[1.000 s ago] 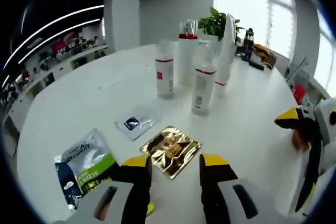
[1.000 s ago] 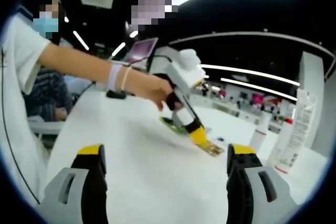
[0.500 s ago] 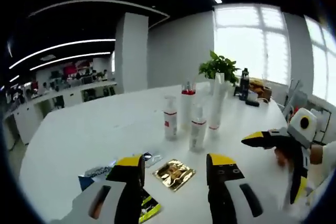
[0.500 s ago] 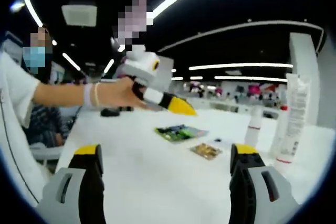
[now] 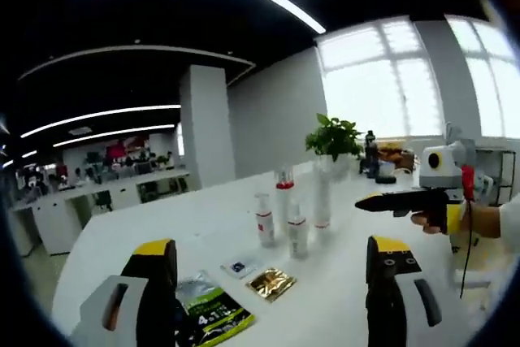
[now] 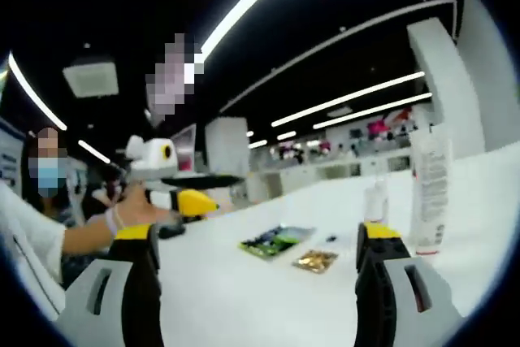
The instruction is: Arrange the skincare products in the storage area until every visible bottle or jar stands upright without overlapping.
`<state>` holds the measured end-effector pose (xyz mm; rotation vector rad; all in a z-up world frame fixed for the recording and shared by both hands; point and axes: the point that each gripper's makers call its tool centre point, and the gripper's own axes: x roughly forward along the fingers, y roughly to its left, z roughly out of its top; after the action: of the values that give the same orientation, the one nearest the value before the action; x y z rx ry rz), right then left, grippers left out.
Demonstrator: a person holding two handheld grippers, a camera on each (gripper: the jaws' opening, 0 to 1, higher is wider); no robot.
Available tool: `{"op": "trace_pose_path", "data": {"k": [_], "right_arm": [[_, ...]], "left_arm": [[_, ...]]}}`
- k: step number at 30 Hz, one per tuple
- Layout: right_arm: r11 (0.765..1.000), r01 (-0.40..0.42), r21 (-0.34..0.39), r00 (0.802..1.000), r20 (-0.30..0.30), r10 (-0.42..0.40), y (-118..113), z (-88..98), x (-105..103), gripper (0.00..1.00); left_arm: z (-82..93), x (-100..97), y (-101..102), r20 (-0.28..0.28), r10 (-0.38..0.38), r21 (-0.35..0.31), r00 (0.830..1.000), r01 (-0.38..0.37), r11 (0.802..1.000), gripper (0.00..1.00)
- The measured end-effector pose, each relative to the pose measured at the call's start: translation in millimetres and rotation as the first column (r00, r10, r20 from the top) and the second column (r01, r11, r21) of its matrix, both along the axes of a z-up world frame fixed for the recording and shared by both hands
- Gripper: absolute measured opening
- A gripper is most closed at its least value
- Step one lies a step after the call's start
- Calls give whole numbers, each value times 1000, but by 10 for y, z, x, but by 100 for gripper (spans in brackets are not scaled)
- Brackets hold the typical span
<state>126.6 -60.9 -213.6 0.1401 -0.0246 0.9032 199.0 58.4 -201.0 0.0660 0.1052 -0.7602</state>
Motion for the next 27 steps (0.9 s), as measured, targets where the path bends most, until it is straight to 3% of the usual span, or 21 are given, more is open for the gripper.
{"op": "trace_pose_path", "data": {"k": [3,6,8,12,13,14,19,23,25,27], "right_arm": [[1000,22,-4,1000,9,-22,-140,88,-35,100],[997,74,-12,996,40,-74,-252,157,-32,100],[986,150,-68,989,21,-149,-360,96,0,100],[965,200,-169,980,16,-200,-475,33,-45,100],[962,210,-174,978,30,-208,-491,46,-47,100],[945,254,-207,967,71,-245,-573,72,-60,100],[916,286,-281,958,85,-273,-704,29,-230,100],[907,317,-278,948,67,-311,-839,7,-318,100],[903,330,-274,943,47,-330,-897,-17,-356,100],[900,338,-274,939,34,-342,-938,-36,-399,100]], "left_arm": [[48,-85,78,-8,12,-22,1000,-12,1000,100],[144,-174,153,20,7,-71,1000,-6,997,99],[214,-235,298,63,53,-114,997,-46,992,98],[170,-372,485,-13,88,-201,996,-89,976,99],[162,-405,533,-24,95,-213,995,-98,972,99],[168,-486,635,-30,105,-239,994,-109,965,99],[65,-751,889,-65,156,-237,986,-167,957,97],[-86,-901,1020,-82,200,-173,976,-211,962,94],[-174,-981,1041,-65,191,-123,979,-197,973,95],[-243,-1011,1085,-84,211,-125,974,-220,967,95]]}}
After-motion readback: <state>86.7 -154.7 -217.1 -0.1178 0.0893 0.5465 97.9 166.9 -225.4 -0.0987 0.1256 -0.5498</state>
